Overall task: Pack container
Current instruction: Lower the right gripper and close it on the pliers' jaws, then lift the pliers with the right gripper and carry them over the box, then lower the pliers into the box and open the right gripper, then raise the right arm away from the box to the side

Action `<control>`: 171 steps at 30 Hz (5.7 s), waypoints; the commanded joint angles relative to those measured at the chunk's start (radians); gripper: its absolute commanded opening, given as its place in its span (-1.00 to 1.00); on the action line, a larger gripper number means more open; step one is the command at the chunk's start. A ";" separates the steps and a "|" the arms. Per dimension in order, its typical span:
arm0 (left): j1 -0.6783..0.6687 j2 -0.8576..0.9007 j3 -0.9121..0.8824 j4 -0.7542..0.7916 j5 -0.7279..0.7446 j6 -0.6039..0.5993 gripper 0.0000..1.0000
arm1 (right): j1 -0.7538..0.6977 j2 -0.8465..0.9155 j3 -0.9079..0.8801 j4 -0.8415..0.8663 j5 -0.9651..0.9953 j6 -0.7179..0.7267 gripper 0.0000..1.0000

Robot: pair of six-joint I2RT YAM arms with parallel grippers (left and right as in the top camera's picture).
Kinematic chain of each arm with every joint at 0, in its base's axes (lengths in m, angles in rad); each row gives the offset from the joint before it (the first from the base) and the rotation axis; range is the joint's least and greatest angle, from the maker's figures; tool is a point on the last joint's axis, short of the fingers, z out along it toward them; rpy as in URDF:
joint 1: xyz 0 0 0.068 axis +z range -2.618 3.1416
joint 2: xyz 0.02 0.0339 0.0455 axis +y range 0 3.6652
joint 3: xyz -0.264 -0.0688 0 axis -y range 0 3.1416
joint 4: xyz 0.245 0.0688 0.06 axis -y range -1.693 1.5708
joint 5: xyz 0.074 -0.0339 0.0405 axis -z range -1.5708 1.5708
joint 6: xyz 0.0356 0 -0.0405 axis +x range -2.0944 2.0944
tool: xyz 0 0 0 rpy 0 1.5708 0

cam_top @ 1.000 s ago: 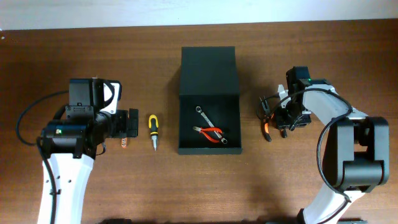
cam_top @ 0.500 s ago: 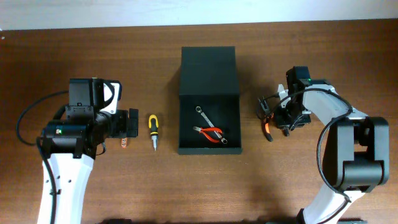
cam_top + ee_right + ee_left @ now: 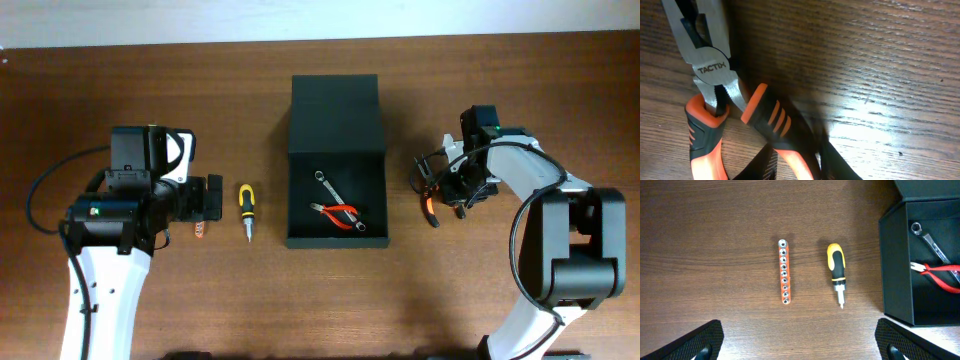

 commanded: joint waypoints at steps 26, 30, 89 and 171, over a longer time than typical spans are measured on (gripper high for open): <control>0.002 0.002 0.017 -0.001 -0.010 -0.006 0.99 | 0.004 0.042 -0.002 0.000 -0.047 -0.032 -0.92; 0.002 0.002 0.017 -0.001 -0.010 -0.006 0.99 | 0.004 0.042 0.056 -0.022 -0.047 -0.006 -0.93; 0.002 0.002 0.017 -0.004 -0.010 -0.006 0.99 | 0.592 0.029 0.527 -0.411 0.036 -0.326 -0.92; 0.002 0.002 0.017 -0.044 -0.010 -0.006 0.99 | 0.506 0.151 0.911 -0.454 0.047 -0.154 0.31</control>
